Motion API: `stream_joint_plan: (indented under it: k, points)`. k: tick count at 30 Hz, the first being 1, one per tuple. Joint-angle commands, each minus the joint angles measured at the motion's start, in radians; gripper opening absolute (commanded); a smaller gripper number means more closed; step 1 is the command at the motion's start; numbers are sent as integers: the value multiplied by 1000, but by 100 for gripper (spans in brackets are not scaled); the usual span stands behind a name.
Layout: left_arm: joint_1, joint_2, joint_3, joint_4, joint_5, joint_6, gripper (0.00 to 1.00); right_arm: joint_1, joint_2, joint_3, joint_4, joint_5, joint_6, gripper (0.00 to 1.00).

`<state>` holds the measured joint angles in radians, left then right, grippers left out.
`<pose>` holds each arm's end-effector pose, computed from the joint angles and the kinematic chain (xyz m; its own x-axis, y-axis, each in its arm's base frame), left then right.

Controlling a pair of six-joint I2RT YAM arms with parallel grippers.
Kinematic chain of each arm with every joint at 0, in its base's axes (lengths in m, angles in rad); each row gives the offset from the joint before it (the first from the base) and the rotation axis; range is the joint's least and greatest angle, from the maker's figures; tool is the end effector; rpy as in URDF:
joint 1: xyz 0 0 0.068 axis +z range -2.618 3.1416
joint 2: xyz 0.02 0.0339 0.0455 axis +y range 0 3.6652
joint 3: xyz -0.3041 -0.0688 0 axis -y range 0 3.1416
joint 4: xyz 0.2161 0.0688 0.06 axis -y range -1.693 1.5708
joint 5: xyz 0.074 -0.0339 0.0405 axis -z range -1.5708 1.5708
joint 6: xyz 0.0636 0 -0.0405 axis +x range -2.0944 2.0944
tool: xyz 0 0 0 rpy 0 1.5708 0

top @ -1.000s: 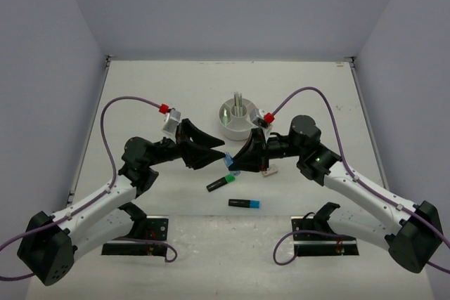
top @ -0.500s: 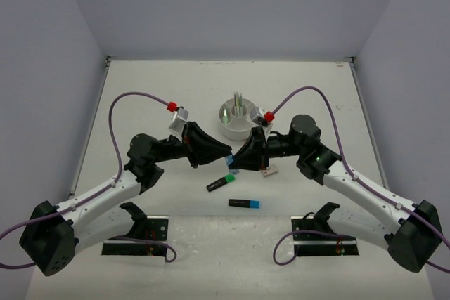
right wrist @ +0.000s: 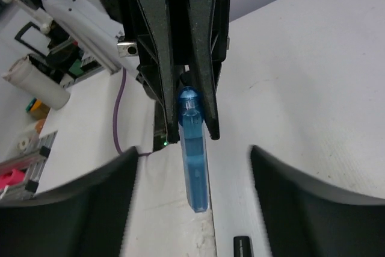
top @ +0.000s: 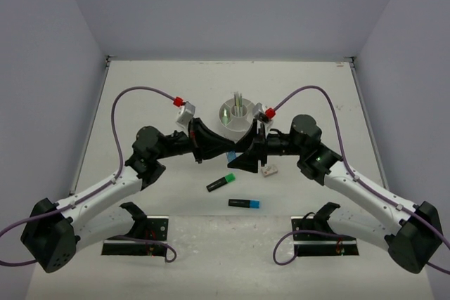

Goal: Sort the stationery into containers
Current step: Place the stationery in the storage box.

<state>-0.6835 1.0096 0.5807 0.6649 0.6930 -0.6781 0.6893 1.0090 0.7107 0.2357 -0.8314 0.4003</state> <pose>0.1288 -0.1573 0.3644 -0.4657 -0.2431 -0.8509 0.8671 0.0664 -0.4936 0.1235 0.1627 0.3574 -0.4332 -0.0168 -0.9011 -0.8999 0.0625 0.4315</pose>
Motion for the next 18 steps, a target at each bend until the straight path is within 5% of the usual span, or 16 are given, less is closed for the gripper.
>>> stream_joint_plan:
  k: [1, 4, 7, 12, 18]
  points:
    - [1, 24, 208, -447, -288, 192, 0, -24, -68, -11, -114, 277, -10, 99]
    - [38, 194, 464, -766, -627, 290, 0, -38, -135, -17, -296, 771, -9, 99]
    - [70, 362, 632, -909, -685, 345, 0, -41, -218, -60, -318, 1024, 29, 99]
    - [108, 670, 905, -1084, -682, 393, 0, -44, -294, -106, -335, 1112, 10, 99]
    - [113, 851, 1133, -1226, -681, 422, 0, -44, -298, -108, -353, 1127, -8, 99]
